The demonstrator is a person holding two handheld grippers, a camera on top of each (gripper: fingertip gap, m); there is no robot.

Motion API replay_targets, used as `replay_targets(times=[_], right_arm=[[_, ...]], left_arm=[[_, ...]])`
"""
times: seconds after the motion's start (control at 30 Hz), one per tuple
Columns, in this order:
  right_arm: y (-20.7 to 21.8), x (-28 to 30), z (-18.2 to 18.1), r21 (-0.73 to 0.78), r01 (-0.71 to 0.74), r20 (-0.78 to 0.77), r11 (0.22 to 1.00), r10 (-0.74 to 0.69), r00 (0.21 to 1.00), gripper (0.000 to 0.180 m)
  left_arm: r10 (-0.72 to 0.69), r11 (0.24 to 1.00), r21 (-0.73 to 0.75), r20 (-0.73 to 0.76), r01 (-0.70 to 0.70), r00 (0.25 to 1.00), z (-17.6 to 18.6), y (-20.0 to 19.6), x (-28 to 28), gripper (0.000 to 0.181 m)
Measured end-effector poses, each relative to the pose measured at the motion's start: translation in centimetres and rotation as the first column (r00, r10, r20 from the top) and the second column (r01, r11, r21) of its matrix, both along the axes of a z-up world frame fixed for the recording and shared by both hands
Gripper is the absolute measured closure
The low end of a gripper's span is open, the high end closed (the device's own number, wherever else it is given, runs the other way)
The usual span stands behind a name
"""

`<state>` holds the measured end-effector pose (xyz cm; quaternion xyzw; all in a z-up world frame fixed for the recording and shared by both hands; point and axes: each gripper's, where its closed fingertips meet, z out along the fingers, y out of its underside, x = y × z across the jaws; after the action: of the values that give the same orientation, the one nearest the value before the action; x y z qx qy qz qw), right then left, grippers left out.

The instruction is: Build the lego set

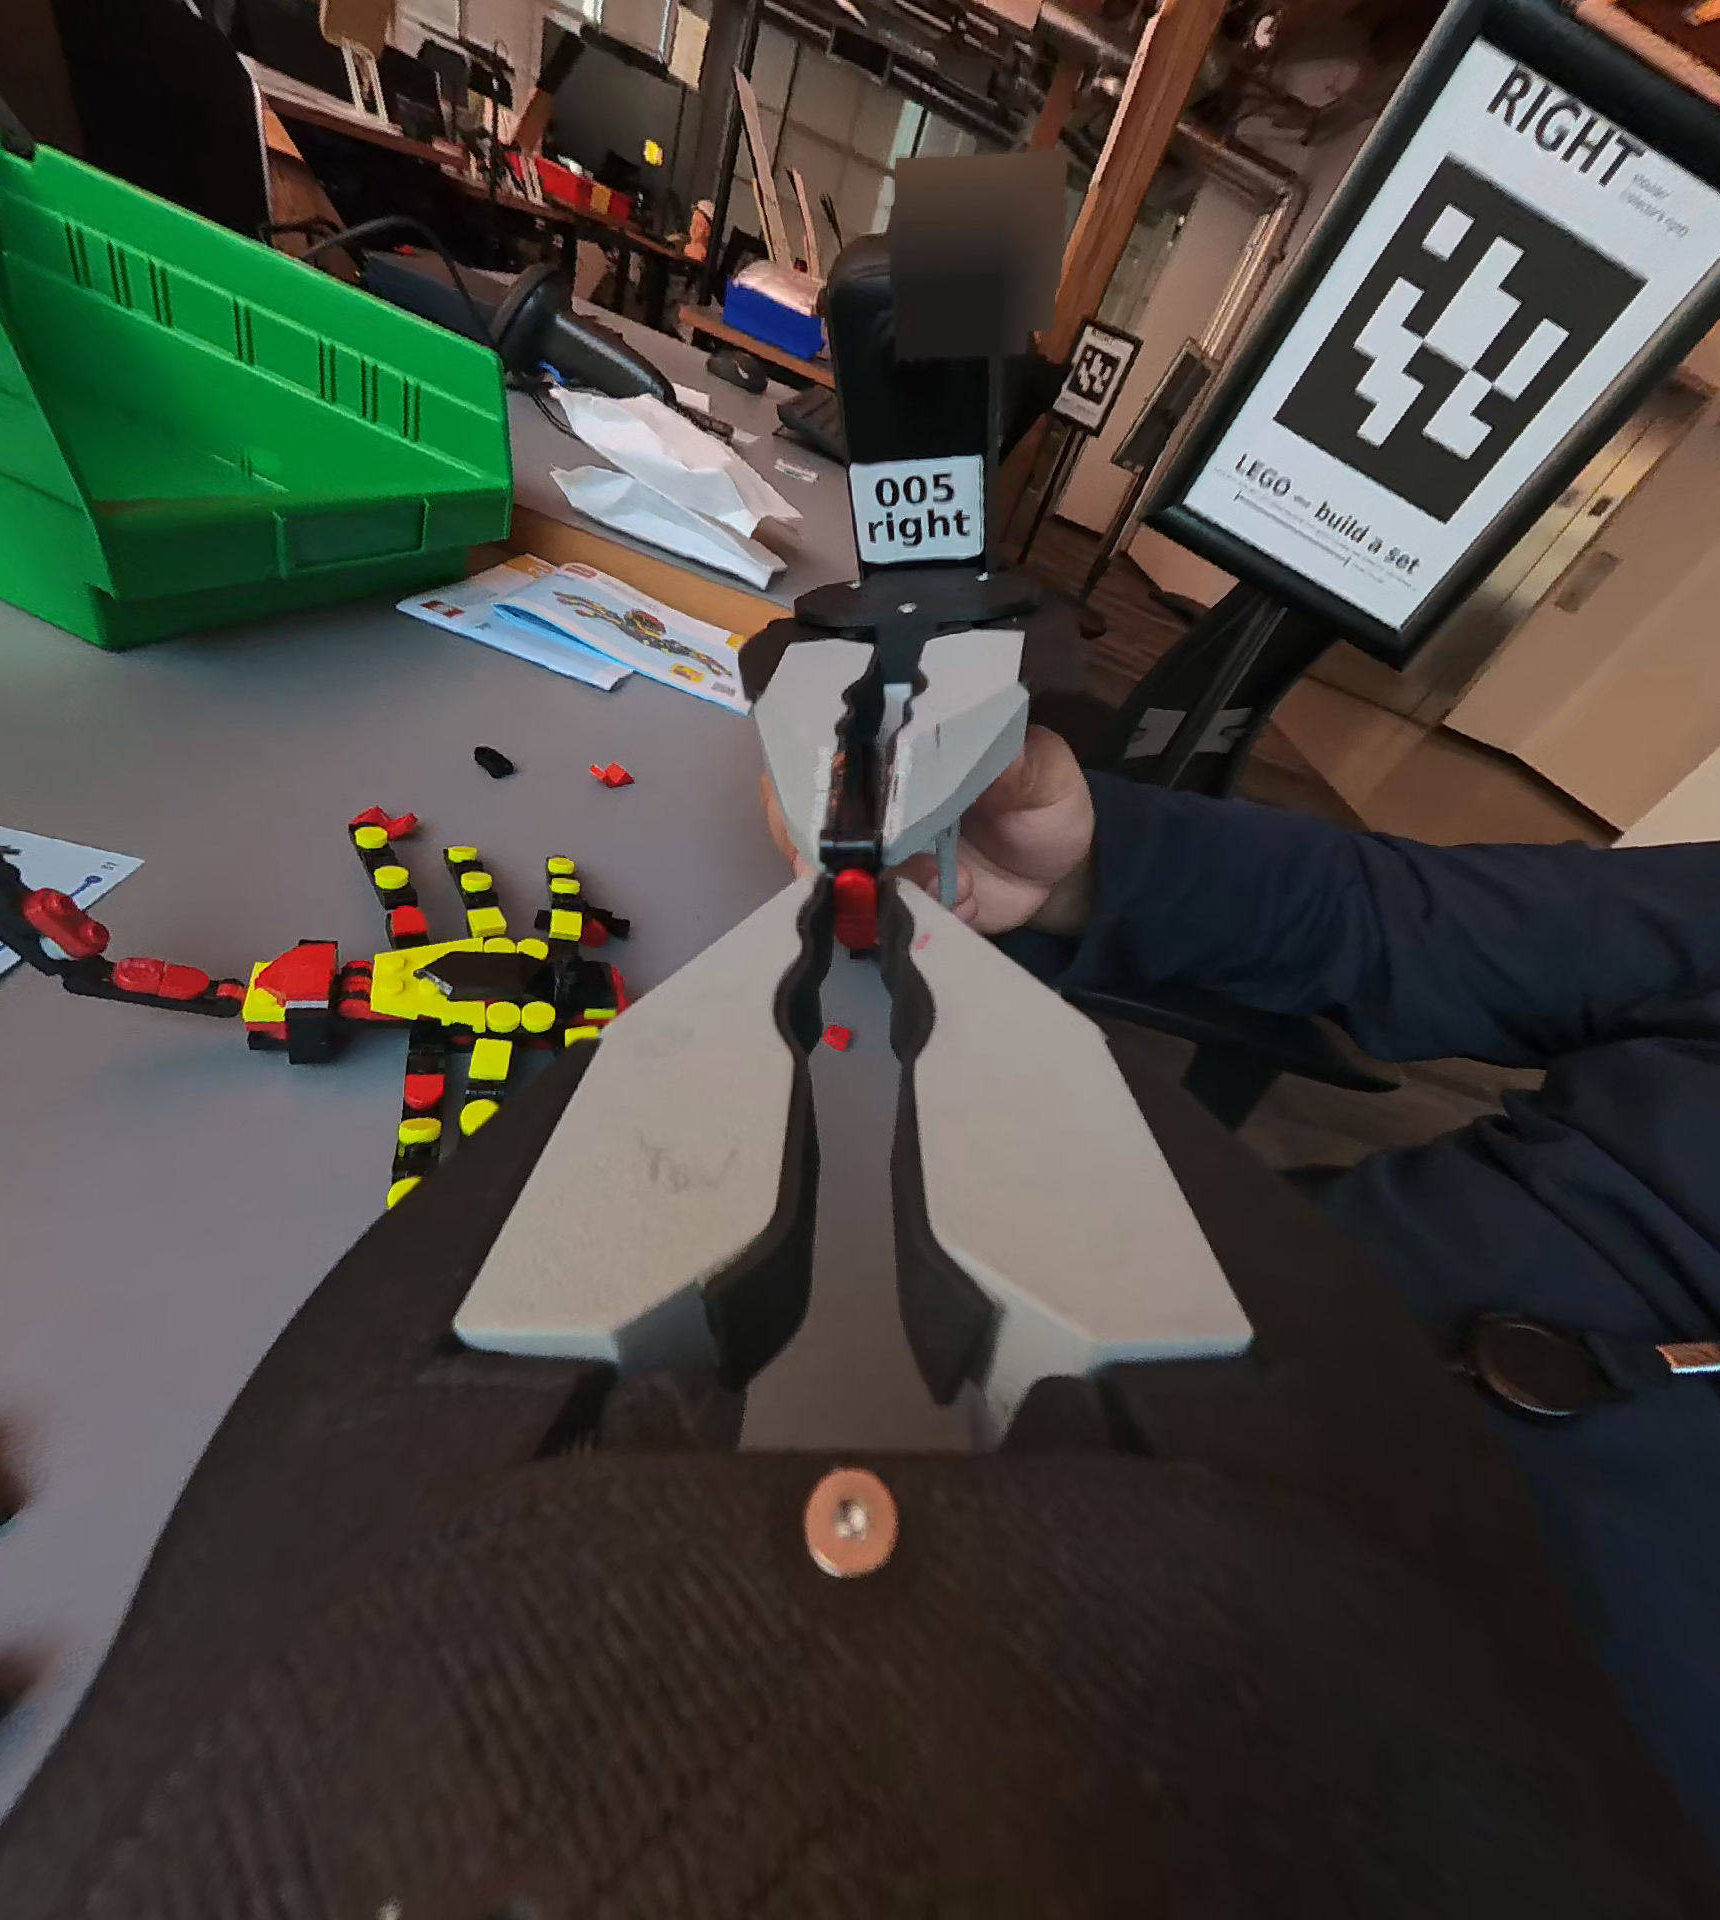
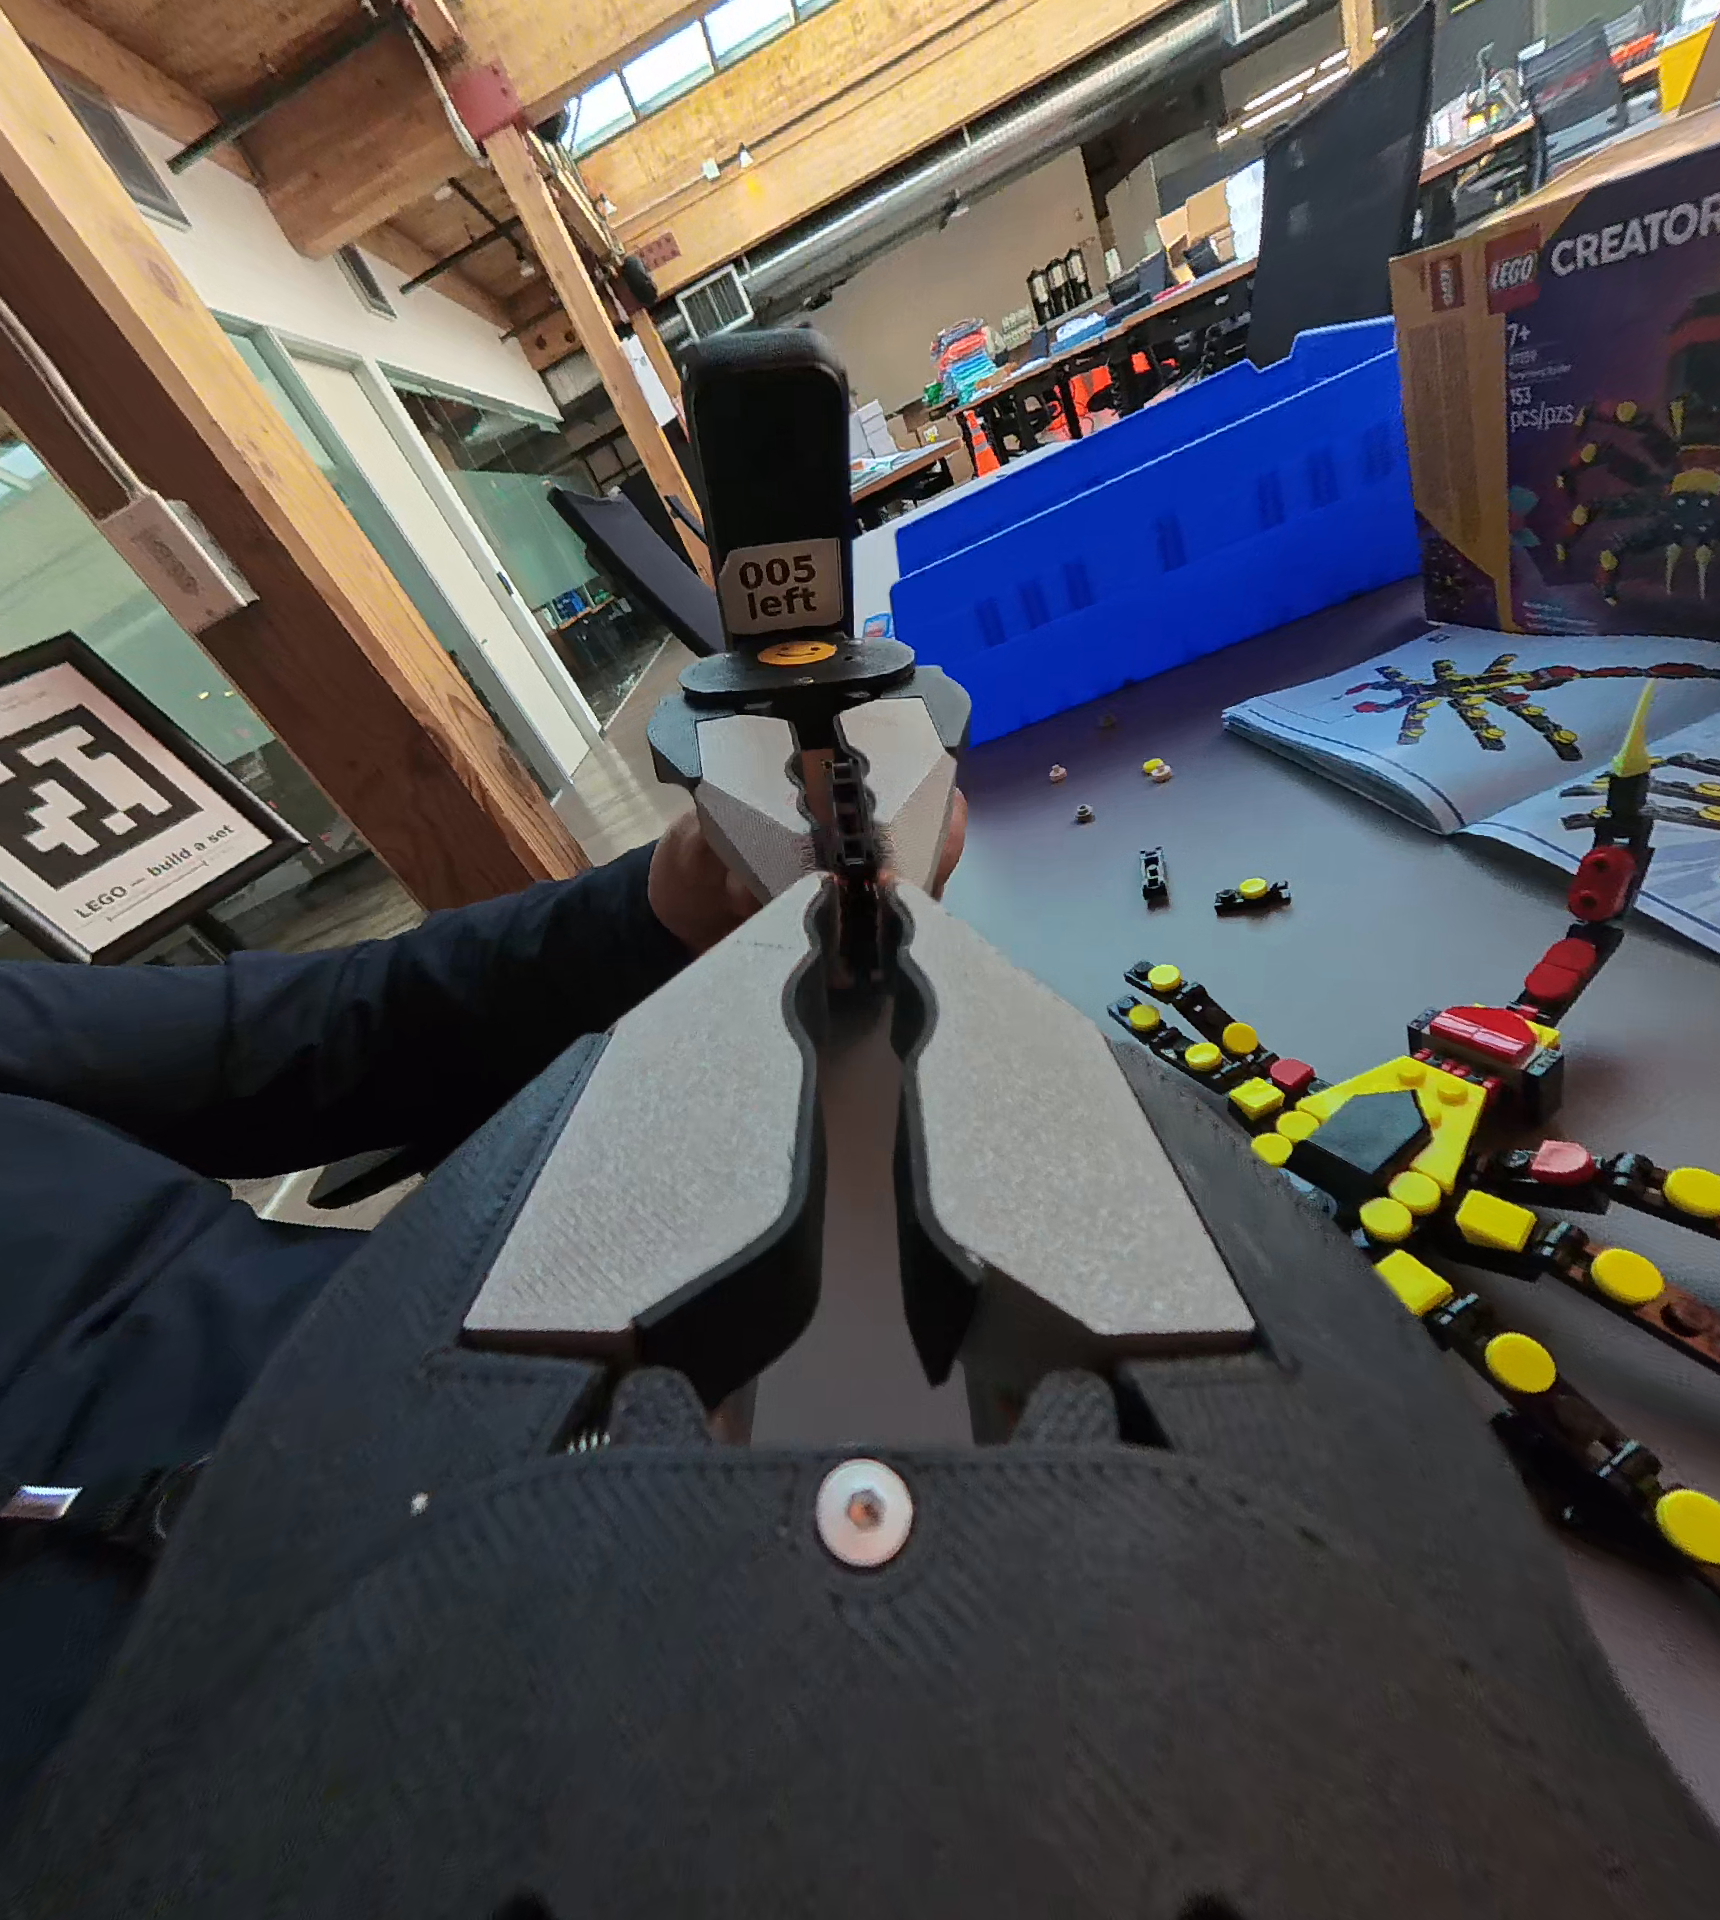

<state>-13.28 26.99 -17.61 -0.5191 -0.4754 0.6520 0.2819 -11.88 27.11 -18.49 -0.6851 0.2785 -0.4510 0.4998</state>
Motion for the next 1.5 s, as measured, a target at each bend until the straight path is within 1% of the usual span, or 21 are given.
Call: replay_targets(times=[0.1,0.17,0.23,0.37,0.53,0.7,0.83,0.93,1.03,1.13,1.23,1.33,1.37,1.4,1.43,1.5], right_arm=[[-0.1,0.2,0.4,-0.017,-0.013,-0.024,1.0,0.012,1.0,0.176],[-0.2,0.2,0.5,-0.012,-0.012,-0.03,1.0,0.011,0.999,0.176],[-0.3,0.3,0.9,-0.026,-0.024,-0.048,0.999,0.023,0.999,0.176],[-0.6,0.6,1.0,-0.02,-0.05,-0.057,0.999,0.049,0.997,0.177],[-0.7,0.9,1.0,-0.029,-0.082,-0.054,0.996,0.08,0.995,0.177],[-0.7,1.0,0.7,-0.04,-0.103,-0.036,0.994,0.102,0.994,0.177],[-0.8,1.0,0.5,-0.025,-0.105,-0.029,0.994,0.104,0.994,0.177],[-0.9,0.8,0.4,0.015,-0.078,-0.026,0.997,0.079,0.997,0.176],[-0.9,0.5,0.6,0.054,-0.044,-0.034,0.998,0.046,0.998,0.176],[-1.0,0.7,1.7,0.03,-0.035,-0.088,0.999,0.038,0.995,0.177],[-0.8,0.8,2.1,-0.014,-0.035,-0.119,0.999,0.033,0.992,0.177],[-0.2,0.9,1.6,0.0,-0.014,-0.094,1.0,0.014,0.995,0.177],[0.0,1.0,1.7,0.01,-0.003,-0.099,1.0,0.003,0.995,0.176],[0.3,1.2,1.7,0.013,0.004,-0.095,1.0,-0.003,0.996,0.176],[0.8,1.3,1.5,0.014,0.015,-0.083,1.0,-0.013,0.996,0.176],[1.4,1.6,1.3,-0.002,0.015,-0.073,1.0,-0.015,0.997,0.176]], left_arm=[[-0.01,1.0,0.006,0.04,0.01,0.999,0.5,-0.2,0.2,0.176],[-0.001,1.0,0.023,0.023,0.001,1.0,0.5,-0.2,0.2,0.176],[-0.007,0.999,0.047,0.038,0.005,0.999,0.9,-0.4,0.3,0.176],[-0.057,0.998,0.009,0.098,0.056,0.994,1.1,-0.7,0.6,0.176],[-0.069,0.997,0.026,0.075,0.067,0.995,1.0,-0.9,1.0,0.175],[-0.093,0.996,-0.004,0.085,0.093,0.992,0.8,-1.1,1.2,0.171],[-0.098,0.995,-0.023,0.092,0.101,0.991,0.6,-1.1,1.2,0.173],[-0.083,0.996,-0.033,0.09,0.086,0.992,0.5,-0.9,1.0,0.175],[-0.058,0.998,0.007,0.053,0.058,0.997,0.6,-0.9,0.7,0.176],[-0.024,0.998,0.065,0.086,0.018,0.996,1.7,-1.0,0.8,0.176],[-0.018,0.997,0.071,0.128,0.009,0.992,2.2,-0.9,1.0,0.176],[0.013,0.997,0.079,0.058,-0.018,0.998,1.4,-0.4,1.1,0.176],[0.034,0.995,0.089,0.016,-0.035,0.999,1.0,-0.2,1.0,0.171],[0.075,0.993,0.099,-0.038,-0.071,0.996,0.5,0.2,0.8,0.159],[0.112,0.988,0.113,-0.085,-0.102,0.99,0.0,0.6,0.6,0.152],[0.186,0.973,0.164,-0.15,-0.161,0.971,-0.2,1.1,0.2,0.15]])
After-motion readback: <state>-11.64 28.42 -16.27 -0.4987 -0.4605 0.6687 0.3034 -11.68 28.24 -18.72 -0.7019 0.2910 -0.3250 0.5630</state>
